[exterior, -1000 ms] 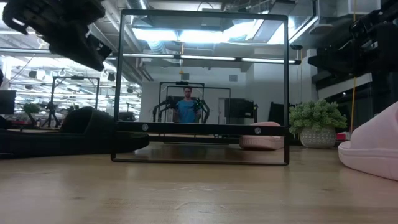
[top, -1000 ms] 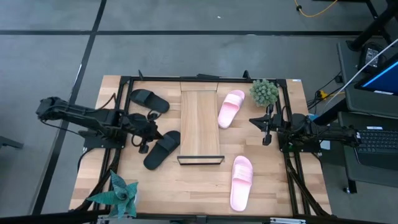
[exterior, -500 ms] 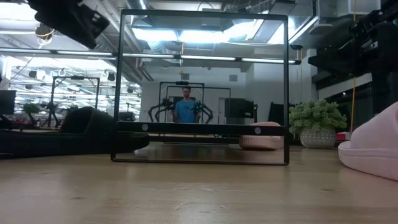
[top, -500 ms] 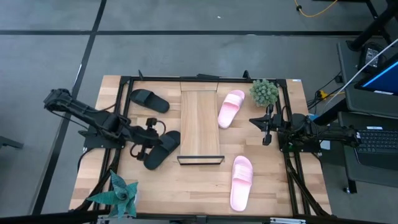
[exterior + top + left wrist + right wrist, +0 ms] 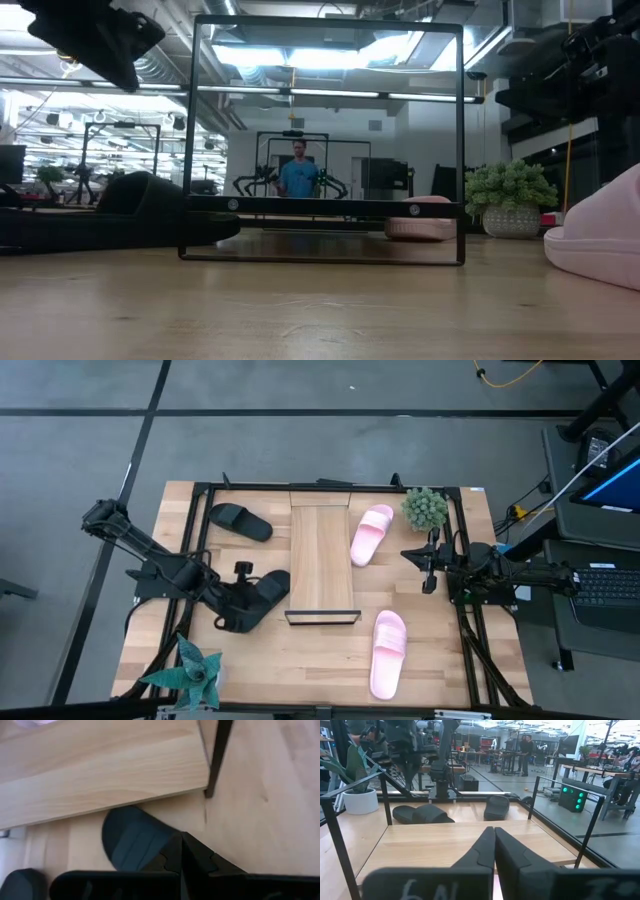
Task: Pick and place slides into the shelf
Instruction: Put the bottom black slide on the shelf
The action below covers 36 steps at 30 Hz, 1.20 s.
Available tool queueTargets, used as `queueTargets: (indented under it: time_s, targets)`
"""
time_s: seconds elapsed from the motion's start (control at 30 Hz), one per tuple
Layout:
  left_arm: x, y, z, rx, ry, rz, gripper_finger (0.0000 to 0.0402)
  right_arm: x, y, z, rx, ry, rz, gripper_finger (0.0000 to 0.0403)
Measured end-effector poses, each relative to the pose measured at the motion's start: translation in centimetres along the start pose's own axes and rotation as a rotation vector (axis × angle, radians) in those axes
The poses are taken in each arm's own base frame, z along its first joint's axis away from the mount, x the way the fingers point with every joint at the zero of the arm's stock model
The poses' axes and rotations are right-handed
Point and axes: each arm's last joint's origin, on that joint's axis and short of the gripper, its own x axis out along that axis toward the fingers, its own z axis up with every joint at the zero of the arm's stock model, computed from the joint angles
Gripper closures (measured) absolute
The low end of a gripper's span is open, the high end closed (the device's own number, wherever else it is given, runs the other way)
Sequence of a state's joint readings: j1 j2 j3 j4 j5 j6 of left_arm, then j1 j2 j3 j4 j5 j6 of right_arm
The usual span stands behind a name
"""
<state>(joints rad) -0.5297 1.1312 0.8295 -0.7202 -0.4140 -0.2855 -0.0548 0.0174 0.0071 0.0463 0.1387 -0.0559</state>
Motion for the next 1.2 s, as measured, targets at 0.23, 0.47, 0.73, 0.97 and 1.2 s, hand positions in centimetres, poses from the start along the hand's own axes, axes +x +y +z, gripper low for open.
queueTargets:
  time_s: [0.23,0.47,0.73,0.97,1.2]
  targets:
    - [0.1,0.1,0.0,0.000,0.007,0.006,0.0402,0.0,0.0,0.0,0.001,0.000,-0.001,0.0386]
    - [0.2,0.4,0.1,-0.015,0.003,0.034,0.0402,0.0,0.0,0.0,0.002,0.001,-0.002,0.0378]
    - [0.4,1.1,0.2,-0.039,-0.001,0.085,0.0401,0.0,0.0,0.0,0.002,0.001,-0.001,0.0377]
    - [0.5,1.3,0.2,-0.044,0.001,0.091,0.0401,0.0,0.0,0.0,0.002,0.002,0.000,0.0377]
    - [0.5,1.3,0.2,-0.044,0.002,0.094,0.0361,0.0,0.0,0.0,0.002,0.001,0.000,0.0377]
